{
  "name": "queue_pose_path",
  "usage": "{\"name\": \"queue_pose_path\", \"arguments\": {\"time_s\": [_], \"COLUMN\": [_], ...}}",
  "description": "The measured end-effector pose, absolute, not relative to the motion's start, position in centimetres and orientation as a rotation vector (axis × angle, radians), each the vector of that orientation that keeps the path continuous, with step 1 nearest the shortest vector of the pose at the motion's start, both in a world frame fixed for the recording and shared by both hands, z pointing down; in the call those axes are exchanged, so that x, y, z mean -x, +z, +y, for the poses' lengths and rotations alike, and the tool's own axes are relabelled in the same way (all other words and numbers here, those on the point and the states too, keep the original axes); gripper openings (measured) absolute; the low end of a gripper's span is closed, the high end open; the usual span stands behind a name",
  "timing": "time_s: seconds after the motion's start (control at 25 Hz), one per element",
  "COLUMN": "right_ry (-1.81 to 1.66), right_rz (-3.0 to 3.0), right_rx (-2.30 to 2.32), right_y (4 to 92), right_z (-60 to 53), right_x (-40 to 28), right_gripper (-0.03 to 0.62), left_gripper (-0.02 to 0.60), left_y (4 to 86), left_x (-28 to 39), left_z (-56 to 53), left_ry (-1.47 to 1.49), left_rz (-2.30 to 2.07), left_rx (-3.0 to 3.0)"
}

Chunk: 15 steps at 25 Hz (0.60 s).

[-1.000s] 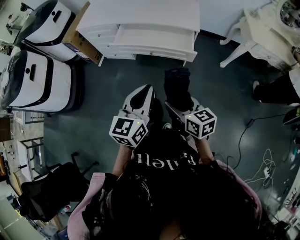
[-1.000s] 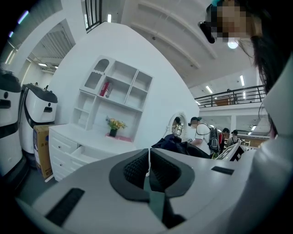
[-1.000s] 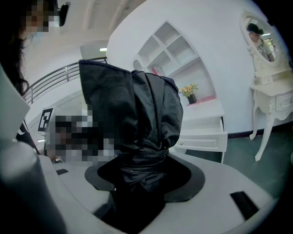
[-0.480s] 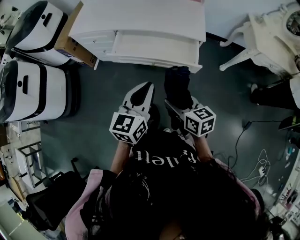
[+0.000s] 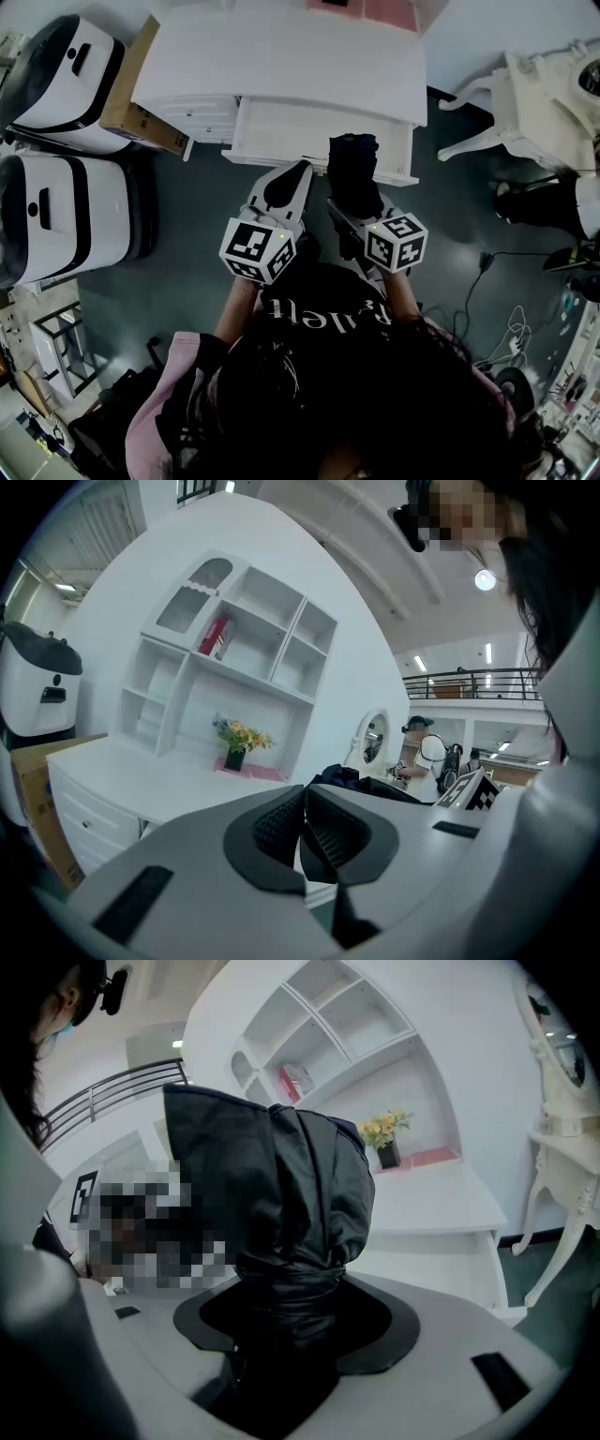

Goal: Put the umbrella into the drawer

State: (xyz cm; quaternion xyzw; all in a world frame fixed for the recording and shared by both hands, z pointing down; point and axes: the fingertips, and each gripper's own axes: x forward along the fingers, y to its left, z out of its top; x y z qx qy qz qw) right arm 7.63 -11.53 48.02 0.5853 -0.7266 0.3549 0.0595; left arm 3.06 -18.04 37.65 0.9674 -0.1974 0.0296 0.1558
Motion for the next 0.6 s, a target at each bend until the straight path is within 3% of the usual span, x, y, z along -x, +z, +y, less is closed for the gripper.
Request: {"name": "queue_pose_path", "arguments": {"time_s": [0.6], "right_ry": [1.089], "right_rz": [-2.09], "right_rx": [-1.658], "right_y": [52.3], "right_z": [-21.1], "right_x": [-10.3], "right_gripper": [0.285], "left_gripper": [0.023], "left_y": [41.3], "left_x": [-2.5], "left_z": [-28.0], "left_ry": [0.088], "left_rz": [-0.656], "left_rx": [-2.662]}}
